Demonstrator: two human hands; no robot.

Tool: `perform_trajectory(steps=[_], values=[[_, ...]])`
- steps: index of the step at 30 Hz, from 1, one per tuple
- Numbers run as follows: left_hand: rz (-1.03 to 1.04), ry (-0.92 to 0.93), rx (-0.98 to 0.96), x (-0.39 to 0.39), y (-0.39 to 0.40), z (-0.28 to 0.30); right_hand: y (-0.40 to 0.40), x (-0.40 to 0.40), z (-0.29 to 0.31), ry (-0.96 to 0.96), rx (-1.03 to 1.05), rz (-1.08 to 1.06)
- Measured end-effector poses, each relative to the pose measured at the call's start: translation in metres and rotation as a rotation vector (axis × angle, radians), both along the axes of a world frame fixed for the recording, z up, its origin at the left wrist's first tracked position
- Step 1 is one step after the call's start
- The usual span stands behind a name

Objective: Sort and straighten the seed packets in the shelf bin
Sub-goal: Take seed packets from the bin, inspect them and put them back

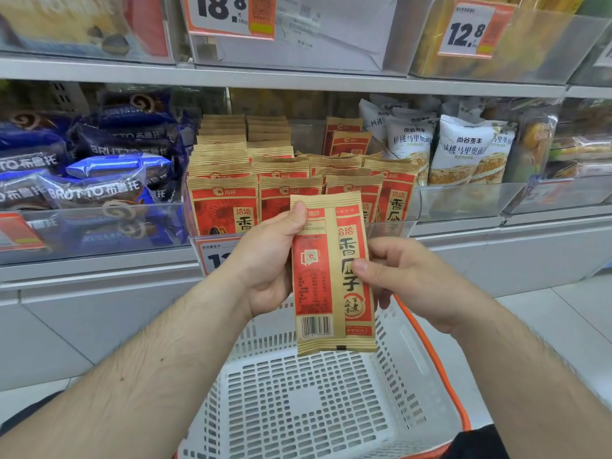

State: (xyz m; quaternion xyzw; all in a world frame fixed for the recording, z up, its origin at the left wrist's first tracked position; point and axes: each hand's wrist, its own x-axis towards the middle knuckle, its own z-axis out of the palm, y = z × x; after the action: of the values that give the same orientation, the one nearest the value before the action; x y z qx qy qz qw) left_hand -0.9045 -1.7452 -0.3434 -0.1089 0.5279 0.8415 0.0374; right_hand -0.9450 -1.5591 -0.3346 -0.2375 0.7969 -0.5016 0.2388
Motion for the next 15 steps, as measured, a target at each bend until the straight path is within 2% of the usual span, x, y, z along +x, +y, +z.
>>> perform_trajectory(steps=[6, 11, 15], values=[[-0.118, 0.067, -0.062, 0.003, -0.002, -0.002, 0.005, -0.007, -0.002, -0.034, -0.219, -0.115], [-0.061, 0.082, -0.008, 0.000, -0.002, -0.005, 0.011, -0.006, -0.003, -0.169, -0.196, 0.101], [-0.070, 0.074, -0.003, 0.000, -0.002, -0.006, 0.013, -0.006, -0.003, -0.190, -0.235, 0.145]])
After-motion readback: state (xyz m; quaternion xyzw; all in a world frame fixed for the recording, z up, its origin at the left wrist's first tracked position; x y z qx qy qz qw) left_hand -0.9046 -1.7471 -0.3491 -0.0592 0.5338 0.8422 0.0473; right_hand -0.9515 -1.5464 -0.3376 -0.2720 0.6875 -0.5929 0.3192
